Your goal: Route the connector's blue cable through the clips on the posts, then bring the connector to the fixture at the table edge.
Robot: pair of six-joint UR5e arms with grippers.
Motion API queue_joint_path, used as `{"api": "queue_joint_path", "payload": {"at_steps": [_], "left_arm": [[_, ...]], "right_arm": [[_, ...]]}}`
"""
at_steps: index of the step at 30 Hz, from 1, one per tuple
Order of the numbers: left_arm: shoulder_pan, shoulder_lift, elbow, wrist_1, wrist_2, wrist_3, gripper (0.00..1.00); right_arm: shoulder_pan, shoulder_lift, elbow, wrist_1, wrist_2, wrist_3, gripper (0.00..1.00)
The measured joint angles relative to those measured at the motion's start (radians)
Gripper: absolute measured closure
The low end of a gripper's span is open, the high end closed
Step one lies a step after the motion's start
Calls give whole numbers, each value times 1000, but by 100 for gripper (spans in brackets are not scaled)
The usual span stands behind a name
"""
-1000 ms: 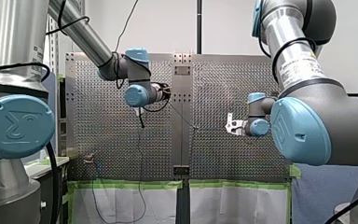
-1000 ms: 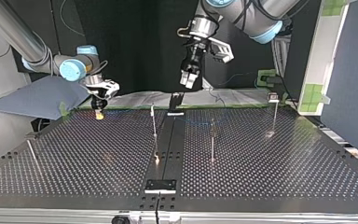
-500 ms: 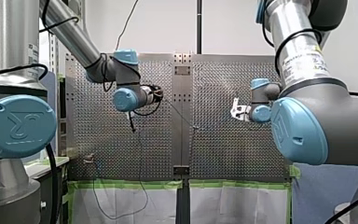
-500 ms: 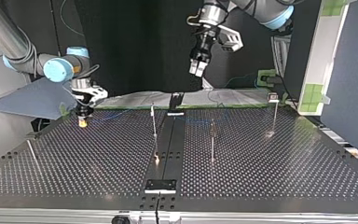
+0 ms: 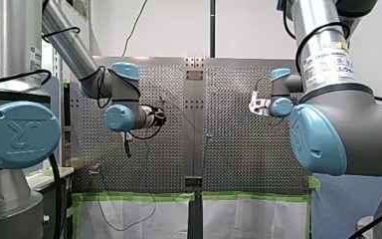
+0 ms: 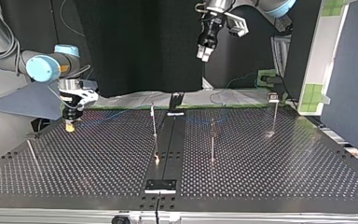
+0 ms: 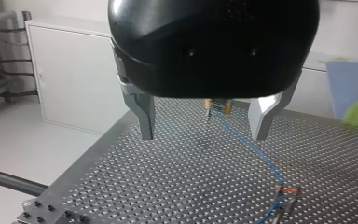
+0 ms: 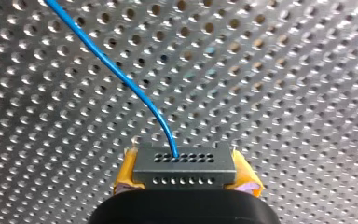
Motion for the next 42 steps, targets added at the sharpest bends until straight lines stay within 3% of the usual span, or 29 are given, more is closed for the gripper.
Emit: {"api": "queue_joint_path", "payload": {"at_steps": [9, 15, 19, 25, 42], "left_arm": [[-1, -1, -14, -2, 0, 3, 1], [0, -2, -14, -1, -2, 19, 1], [0, -3, -14, -1, -3, 24, 1], [0, -19, -14, 0, -5, 30, 1], [0, -40, -14, -1, -6, 42, 1]], "right_arm": [[-14, -79, 0, 35, 2, -19, 100], [-39, -125, 0, 58, 16, -60, 100], [-57, -157, 0, 63, 17, -97, 100], [-83, -144, 0, 74, 23, -136, 100], [-147, -96, 0, 67, 24, -138, 100]]}}
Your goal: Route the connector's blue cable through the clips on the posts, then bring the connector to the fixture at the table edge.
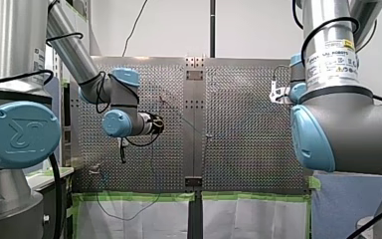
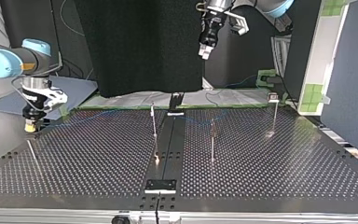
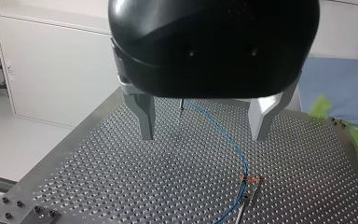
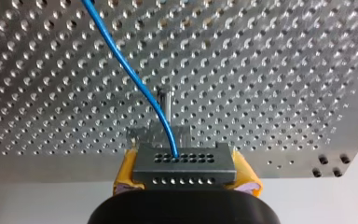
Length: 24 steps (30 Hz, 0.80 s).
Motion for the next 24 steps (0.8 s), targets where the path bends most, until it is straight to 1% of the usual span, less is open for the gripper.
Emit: {"api": "queue_joint_path", "payload": {"at_steps": [3, 6, 7, 9, 13, 16, 17, 20, 24], "left_arm": [[0, 0, 0, -1, 0, 0, 1], [0, 0, 0, -2, 0, 1, 1], [0, 0, 0, -2, 1, 2, 1], [0, 0, 0, -3, 1, 3, 1], [0, 0, 0, -6, 1, 8, 1], [0, 0, 0, -7, 0, 9, 1], [0, 0, 0, -8, 0, 10, 1], [0, 0, 0, -12, -8, 11, 1], [0, 0, 0, -13, -16, 14, 1]], "right_arm": [[-11, 1, 0, -3, -3, 1, 100], [-22, 2, 0, -4, -17, 4, 100], [-27, 2, -1, -5, -26, 8, 100], [-34, 2, -1, -9, -42, 18, 100], [-50, 2, -2, -19, -79, 51, 100], [-63, 2, -3, -15, -104, 72, 100], [-67, 2, -3, -13, -112, 75, 100], [-80, 6, -4, -8, -137, 82, 100], [-97, 24, -12, -4, -171, 82, 100]]}}
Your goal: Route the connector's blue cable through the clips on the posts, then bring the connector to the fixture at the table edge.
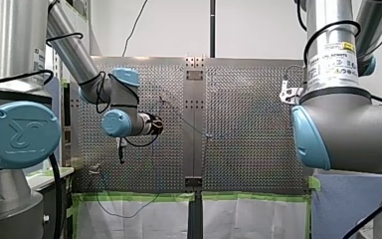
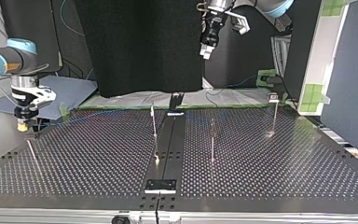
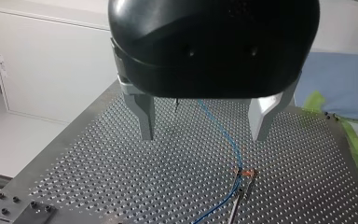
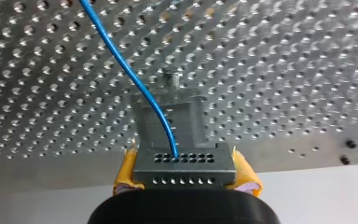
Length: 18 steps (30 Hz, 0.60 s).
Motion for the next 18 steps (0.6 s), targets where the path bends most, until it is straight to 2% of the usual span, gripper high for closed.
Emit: {"api": "queue_joint_path", "payload": {"at_steps": [4, 8, 14, 18], "left_arm": [[0, 0, 0, -4, -3, 1, 1], [0, 0, 0, -8, -4, 1, 1], [0, 0, 0, -8, -5, 1, 1], [0, 0, 0, -8, -5, 1, 1]], "right_arm": [[-12, 17, -12, -4, -27, -6, 100], [-19, 24, -27, -4, -37, -13, 100], [-26, 29, -45, -1, -43, -39, 100], [-26, 32, -52, -3, -58, -52, 100]]}}
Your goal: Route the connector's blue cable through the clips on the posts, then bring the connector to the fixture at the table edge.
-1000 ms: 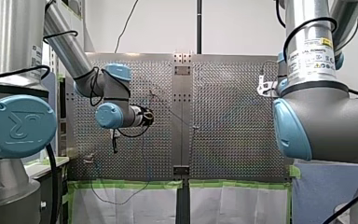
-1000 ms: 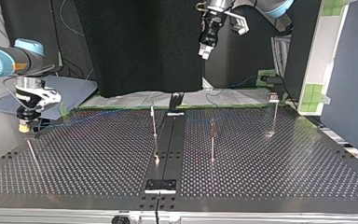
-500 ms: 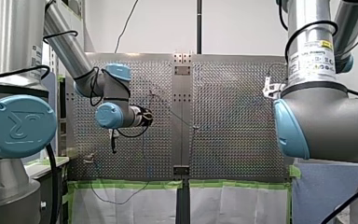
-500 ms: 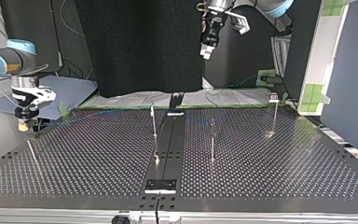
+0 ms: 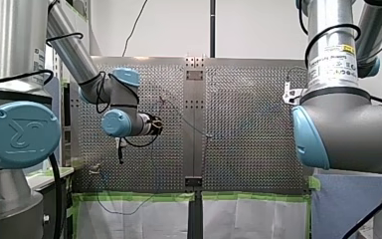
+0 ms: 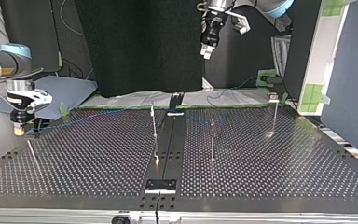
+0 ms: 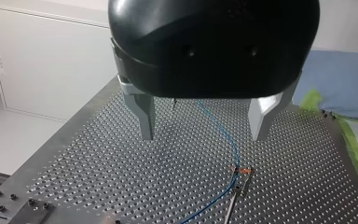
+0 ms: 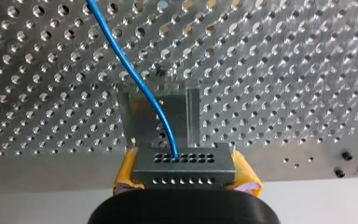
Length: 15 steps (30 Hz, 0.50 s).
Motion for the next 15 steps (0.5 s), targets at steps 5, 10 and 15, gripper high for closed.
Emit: {"api": "queue_joint_path", "payload": {"at_steps": [5, 10, 15], "left_arm": [[0, 0, 0, 0, 0, 0, 1], [0, -1, 0, 1, 1, 0, 1], [0, -1, 0, 0, 1, 0, 1]], "right_arm": [[0, 5, -4, -7, -27, -10, 100], [-1, 17, -6, -8, -44, -11, 100], [-1, 27, -9, -5, -48, -12, 100]]}}
